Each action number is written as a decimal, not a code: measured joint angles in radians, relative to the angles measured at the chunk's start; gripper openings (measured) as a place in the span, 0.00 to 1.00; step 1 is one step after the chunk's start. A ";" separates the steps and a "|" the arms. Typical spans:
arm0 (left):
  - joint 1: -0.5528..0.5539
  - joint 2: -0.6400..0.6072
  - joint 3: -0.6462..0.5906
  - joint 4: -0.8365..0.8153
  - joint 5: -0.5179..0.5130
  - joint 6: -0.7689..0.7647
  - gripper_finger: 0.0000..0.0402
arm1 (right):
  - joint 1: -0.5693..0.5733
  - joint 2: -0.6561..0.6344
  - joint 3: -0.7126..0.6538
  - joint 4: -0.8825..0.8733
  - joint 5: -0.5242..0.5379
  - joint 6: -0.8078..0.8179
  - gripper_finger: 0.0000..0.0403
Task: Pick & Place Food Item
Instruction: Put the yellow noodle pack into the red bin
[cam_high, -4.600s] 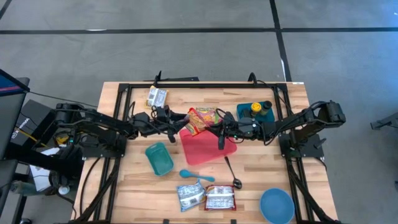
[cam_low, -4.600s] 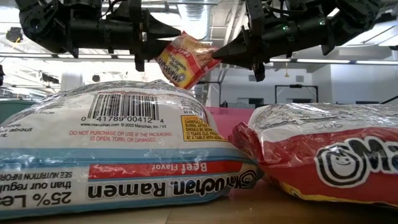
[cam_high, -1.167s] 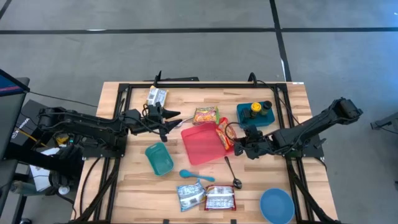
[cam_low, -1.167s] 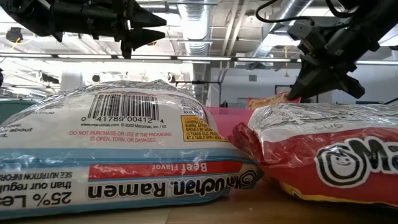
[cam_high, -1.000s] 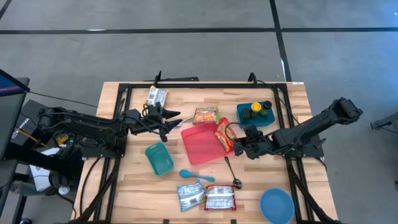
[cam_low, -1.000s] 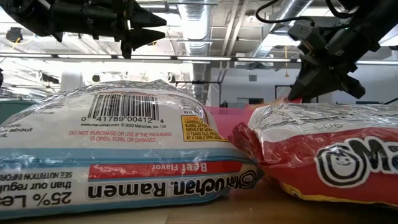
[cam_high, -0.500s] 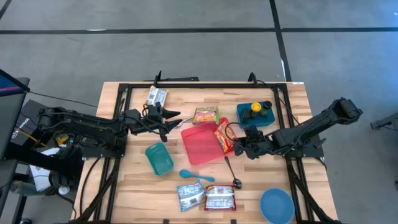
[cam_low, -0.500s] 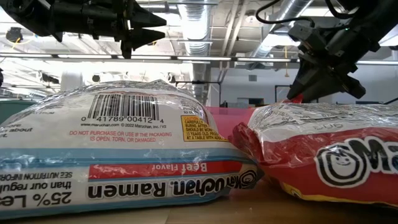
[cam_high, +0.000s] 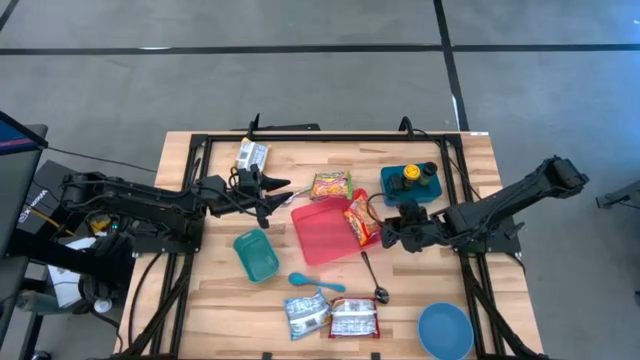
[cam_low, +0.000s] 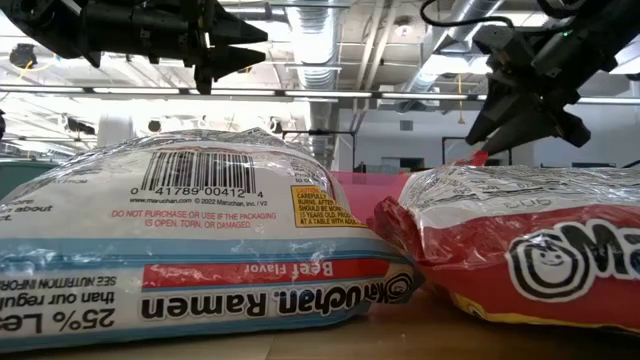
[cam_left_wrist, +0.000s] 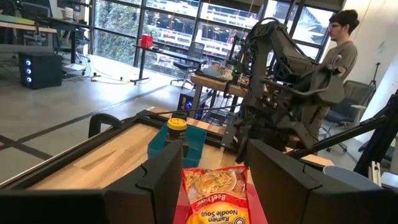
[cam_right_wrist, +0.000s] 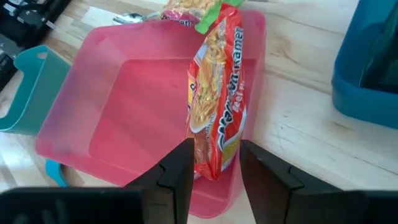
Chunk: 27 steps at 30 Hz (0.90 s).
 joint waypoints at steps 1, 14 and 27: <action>0.000 0.000 0.000 0.000 0.000 0.000 0.44 | 0.000 -0.010 0.000 -0.003 0.002 -0.003 0.30; 0.002 0.000 0.000 -0.005 -0.002 0.022 0.44 | 0.000 -0.119 0.000 0.009 0.051 -0.115 0.30; 0.001 0.000 0.000 -0.156 -0.274 0.201 0.44 | 0.000 -0.107 0.000 0.015 0.086 -0.160 0.30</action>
